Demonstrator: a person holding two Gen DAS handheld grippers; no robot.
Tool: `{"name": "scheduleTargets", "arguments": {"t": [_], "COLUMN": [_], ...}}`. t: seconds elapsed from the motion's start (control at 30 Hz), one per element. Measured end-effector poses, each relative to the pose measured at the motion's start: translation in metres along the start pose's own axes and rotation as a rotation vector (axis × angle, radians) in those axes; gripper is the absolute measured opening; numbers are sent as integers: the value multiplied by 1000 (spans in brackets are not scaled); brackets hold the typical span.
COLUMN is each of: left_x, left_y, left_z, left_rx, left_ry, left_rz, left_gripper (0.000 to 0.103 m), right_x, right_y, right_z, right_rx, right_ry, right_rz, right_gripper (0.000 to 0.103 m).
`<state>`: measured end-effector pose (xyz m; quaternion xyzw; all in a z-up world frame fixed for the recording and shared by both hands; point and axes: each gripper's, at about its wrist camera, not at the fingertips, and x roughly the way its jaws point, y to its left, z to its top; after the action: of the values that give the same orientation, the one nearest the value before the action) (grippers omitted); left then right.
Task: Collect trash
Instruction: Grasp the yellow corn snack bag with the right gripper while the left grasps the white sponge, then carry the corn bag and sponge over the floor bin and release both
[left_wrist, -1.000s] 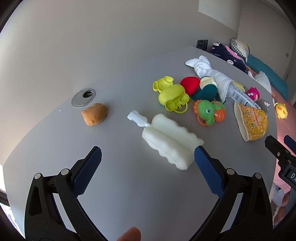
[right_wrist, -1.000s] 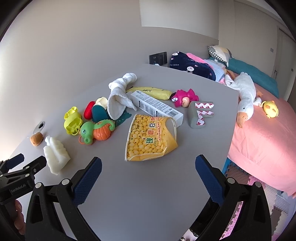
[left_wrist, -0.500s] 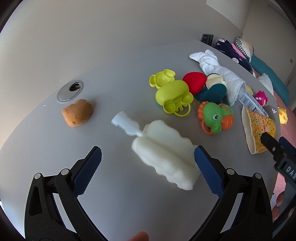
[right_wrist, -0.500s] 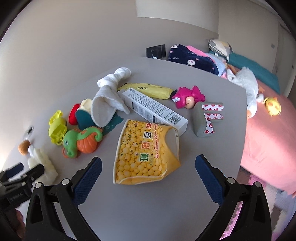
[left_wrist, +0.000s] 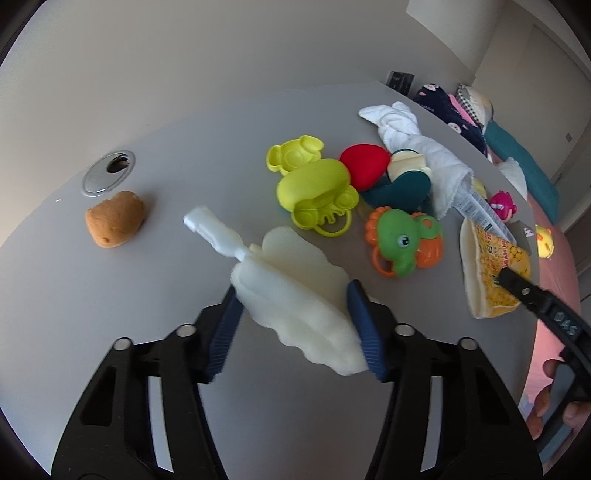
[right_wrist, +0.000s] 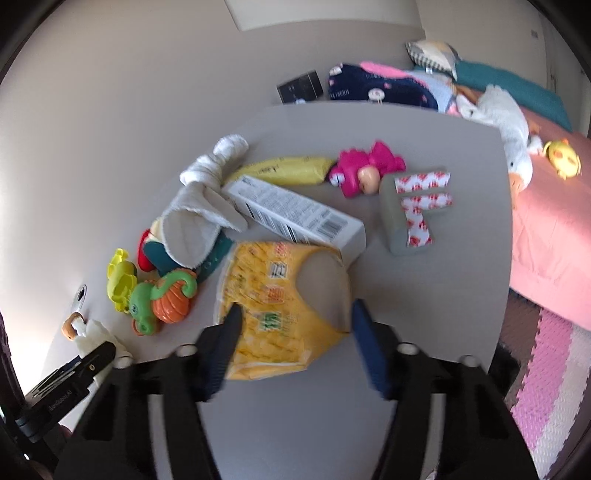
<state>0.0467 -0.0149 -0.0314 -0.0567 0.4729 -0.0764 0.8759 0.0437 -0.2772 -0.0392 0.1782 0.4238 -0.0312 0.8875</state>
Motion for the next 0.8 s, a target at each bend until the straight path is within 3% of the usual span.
{"name": "scheduleTargets", "arguments": {"t": [0.17,0.37,0.53,0.8], "left_x": [1,-8,-26,-42], "left_y": [-7,-8,-15,-52], "left_z": [-1,-2,0,-1], "left_rx": [31,30,46,95], "left_ry": [-18,-79,-135,-154], "left_rz": [-13,-47,-52,-98], "left_gripper": [37,24,23,23], "right_x": [-2,-11,-33,-73], "right_y": [-2,0,-3,-25], "right_z": [1,-4,-6,-5], "right_rx": [-8,-41,-46,-22], "right_ry": [-16,-39,-78,-140], "right_rz": [5,4,2,-23], "right_gripper": [28,27,27,27]}}
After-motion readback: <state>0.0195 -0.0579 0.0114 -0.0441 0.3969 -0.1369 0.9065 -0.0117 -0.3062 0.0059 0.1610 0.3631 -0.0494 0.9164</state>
